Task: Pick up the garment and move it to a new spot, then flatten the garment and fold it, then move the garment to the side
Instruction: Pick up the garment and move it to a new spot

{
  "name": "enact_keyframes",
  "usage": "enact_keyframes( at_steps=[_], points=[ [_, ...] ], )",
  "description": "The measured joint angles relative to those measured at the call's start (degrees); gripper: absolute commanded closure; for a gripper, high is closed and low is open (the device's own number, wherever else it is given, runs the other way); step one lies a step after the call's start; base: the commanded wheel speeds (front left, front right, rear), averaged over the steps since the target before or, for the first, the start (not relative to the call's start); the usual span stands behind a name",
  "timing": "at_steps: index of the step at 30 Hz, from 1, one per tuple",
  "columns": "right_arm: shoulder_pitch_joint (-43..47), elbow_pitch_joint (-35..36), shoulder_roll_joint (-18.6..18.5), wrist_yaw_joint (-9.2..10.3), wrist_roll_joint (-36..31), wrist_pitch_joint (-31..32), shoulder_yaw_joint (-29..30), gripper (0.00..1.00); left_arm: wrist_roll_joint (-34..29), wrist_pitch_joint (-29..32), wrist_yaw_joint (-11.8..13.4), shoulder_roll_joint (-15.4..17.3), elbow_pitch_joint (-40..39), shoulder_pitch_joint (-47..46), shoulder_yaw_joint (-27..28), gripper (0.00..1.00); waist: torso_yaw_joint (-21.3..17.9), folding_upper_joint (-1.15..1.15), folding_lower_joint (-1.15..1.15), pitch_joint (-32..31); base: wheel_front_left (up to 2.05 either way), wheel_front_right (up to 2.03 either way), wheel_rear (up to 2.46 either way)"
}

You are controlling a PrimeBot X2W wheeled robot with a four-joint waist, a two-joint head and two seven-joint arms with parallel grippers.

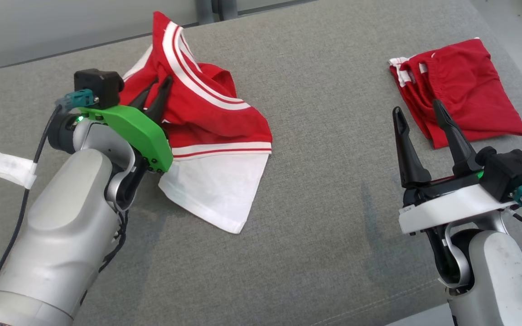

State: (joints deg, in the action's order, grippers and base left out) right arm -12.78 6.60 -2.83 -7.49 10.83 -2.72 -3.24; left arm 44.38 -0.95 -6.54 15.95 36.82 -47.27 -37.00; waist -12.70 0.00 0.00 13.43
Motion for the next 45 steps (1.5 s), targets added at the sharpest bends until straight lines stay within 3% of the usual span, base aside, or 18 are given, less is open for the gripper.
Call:
enact_keyframes(
  at_steps=[9,10,11,12,21,30,35,45],
  points=[
    [-1.5,-1.6,0.0,0.0,0.7,-1.6,-1.6,0.0,-1.1,-5.8,0.5,-2.6,15.2,-5.4,0.8,0.97,-3.7,0.0,0.0,4.0,0.0,0.0,0.0],
    [-1.5,-1.8,0.0,0.0,0.7,-1.8,-1.5,0.0,-1.1,-6.3,0.5,-2.8,16.3,-5.8,0.7,0.72,-4.0,0.0,0.0,4.2,0.0,0.0,0.0],
    [-1.5,-2.3,0.0,0.0,0.8,-1.9,-1.4,0.0,-1.2,-7.3,0.4,-3.3,18.5,-6.7,0.5,0.1,-4.3,0.0,0.0,4.6,0.0,0.0,0.0],
    [-1.6,-2.6,0.0,0.0,0.8,-1.9,-1.3,0.0,-1.2,-7.8,0.4,-3.6,19.4,-6.9,0.4,0.0,-4.3,0.0,0.0,4.7,0.0,0.0,0.0],
    [-1.5,-4.4,0.0,0.0,0.7,-1.9,-1.4,0.0,-1.5,-12.0,-0.5,-5.3,22.5,-8.8,-0.3,0.0,-2.2,0.0,0.0,3.0,0.0,0.0,0.0],
    [1.9,-6.0,0.0,0.0,0.7,-0.8,-0.5,0.0,-1.5,-13.8,-0.8,-6.2,18.5,-3.6,-1.6,0.0,2.4,0.0,0.0,-1.4,0.0,0.0,0.0],
    [4.1,-6.4,0.0,0.0,0.6,-0.3,0.8,0.0,-1.9,-14.1,-0.4,-5.3,13.3,1.8,0.0,0.0,5.6,0.0,0.0,-3.9,0.0,0.0,0.0],
    [6.5,-8.9,0.0,0.0,1.6,1.2,0.7,0.0,-5.2,-14.1,4.2,-4.5,-3.6,18.4,6.8,0.0,11.8,0.0,0.0,-7.6,0.0,0.0,0.0]
  ],
)
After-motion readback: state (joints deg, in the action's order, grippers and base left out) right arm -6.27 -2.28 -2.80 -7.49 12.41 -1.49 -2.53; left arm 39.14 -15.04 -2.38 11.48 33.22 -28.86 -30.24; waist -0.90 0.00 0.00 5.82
